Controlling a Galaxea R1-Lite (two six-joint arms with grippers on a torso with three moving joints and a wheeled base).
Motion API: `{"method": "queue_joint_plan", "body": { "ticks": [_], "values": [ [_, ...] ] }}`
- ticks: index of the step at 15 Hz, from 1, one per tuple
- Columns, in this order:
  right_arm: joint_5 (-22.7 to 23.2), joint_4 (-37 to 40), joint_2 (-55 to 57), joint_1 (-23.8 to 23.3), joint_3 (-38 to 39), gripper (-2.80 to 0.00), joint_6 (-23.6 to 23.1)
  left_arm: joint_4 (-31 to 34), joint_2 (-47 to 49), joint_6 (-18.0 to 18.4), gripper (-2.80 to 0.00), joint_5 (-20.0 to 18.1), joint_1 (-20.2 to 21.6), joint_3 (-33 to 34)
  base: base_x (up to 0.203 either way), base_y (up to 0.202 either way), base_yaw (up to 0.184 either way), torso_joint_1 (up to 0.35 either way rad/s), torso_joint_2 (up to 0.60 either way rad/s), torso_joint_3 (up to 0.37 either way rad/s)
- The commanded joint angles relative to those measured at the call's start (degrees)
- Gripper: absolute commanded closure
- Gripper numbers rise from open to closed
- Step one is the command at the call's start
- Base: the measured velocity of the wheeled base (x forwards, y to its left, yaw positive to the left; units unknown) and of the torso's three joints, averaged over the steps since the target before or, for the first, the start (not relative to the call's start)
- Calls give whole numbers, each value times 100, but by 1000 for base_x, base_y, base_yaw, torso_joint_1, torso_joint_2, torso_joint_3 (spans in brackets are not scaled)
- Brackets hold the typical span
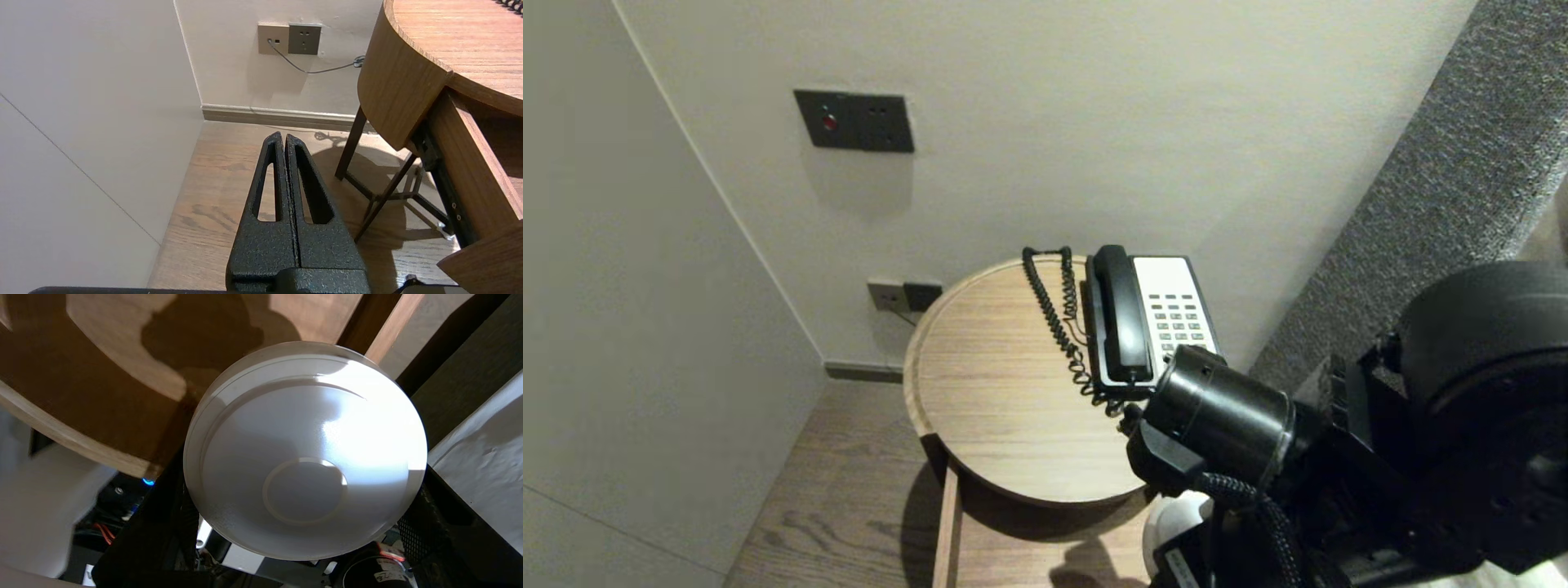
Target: Put the remote controls on the table in the drawer one by one
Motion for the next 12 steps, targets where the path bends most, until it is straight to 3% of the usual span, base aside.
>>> {"method": "queue_joint_plan", "body": {
  "ticks": [1, 6, 12],
  "values": [
    [12, -293, -273, 129, 608, 0, 35, -5, -9, 2, 0, 2, 2, 0, 0, 0, 0, 0, 0, 0],
    [20, -1345, -176, 425, 1363, 0, 206, -5, -9, 2, 0, 1, 2, 1, 0, 0, 0, 0, 0, 0],
    [45, -1592, 210, 669, 1424, 0, 216, -5, -15, 2, 0, 2, 2, 1, 0, 0, 0, 0, 0, 0]
  ]
}}
